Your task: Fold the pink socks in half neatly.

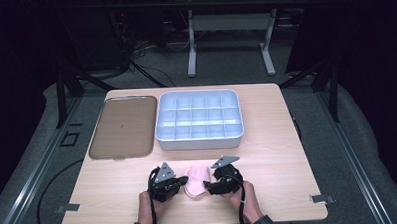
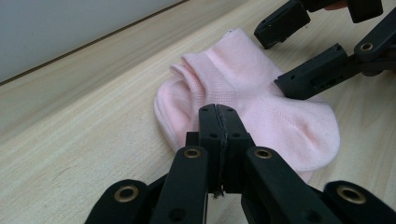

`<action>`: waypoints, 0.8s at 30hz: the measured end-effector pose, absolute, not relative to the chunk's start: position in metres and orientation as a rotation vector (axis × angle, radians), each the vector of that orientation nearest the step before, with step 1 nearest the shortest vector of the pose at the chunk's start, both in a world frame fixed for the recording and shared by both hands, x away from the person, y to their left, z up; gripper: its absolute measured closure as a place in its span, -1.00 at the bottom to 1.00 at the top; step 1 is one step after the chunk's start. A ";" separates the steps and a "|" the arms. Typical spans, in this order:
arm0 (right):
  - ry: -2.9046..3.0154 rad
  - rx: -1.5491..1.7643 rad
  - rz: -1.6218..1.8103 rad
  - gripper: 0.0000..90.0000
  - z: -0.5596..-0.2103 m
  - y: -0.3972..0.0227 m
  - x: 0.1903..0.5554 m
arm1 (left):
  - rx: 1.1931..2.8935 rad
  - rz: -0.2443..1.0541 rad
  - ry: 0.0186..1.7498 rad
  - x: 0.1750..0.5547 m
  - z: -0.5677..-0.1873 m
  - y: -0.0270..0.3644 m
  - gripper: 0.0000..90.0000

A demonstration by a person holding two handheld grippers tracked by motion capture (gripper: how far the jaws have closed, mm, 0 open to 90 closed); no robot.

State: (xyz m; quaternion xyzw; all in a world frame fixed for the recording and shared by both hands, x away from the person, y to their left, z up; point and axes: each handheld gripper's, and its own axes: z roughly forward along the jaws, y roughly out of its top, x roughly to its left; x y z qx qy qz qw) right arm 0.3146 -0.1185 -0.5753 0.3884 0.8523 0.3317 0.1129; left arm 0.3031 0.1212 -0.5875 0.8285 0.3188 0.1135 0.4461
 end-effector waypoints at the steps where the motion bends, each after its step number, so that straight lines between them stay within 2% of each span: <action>1: 2.507 1.138 0.981 -0.16 -0.575 -0.119 0.315 | 2.048 0.276 0.795 0.303 -0.588 0.121 0.99; 3: 2.525 1.165 1.008 -0.02 -0.573 -0.121 0.317 | 2.047 0.275 0.796 0.303 -0.588 0.121 0.99; 6: 2.523 1.221 1.022 0.04 -0.571 -0.126 0.318 | 2.054 0.285 0.788 0.303 -0.588 0.121 0.99; 7: 2.489 1.281 1.050 0.15 -0.569 -0.131 0.318 | 2.047 0.277 0.797 0.303 -0.588 0.121 0.99; 13: 2.492 1.335 1.053 0.26 -0.567 -0.134 0.319 | 2.049 0.281 0.795 0.303 -0.588 0.121 0.99; 15: 2.508 1.335 1.039 0.36 -0.570 -0.129 0.319 | 2.050 0.283 0.793 0.303 -0.588 0.121 0.99; 24: 2.515 1.362 1.111 0.44 -0.570 -0.127 0.317 | 2.054 0.298 0.790 0.302 -0.588 0.120 0.99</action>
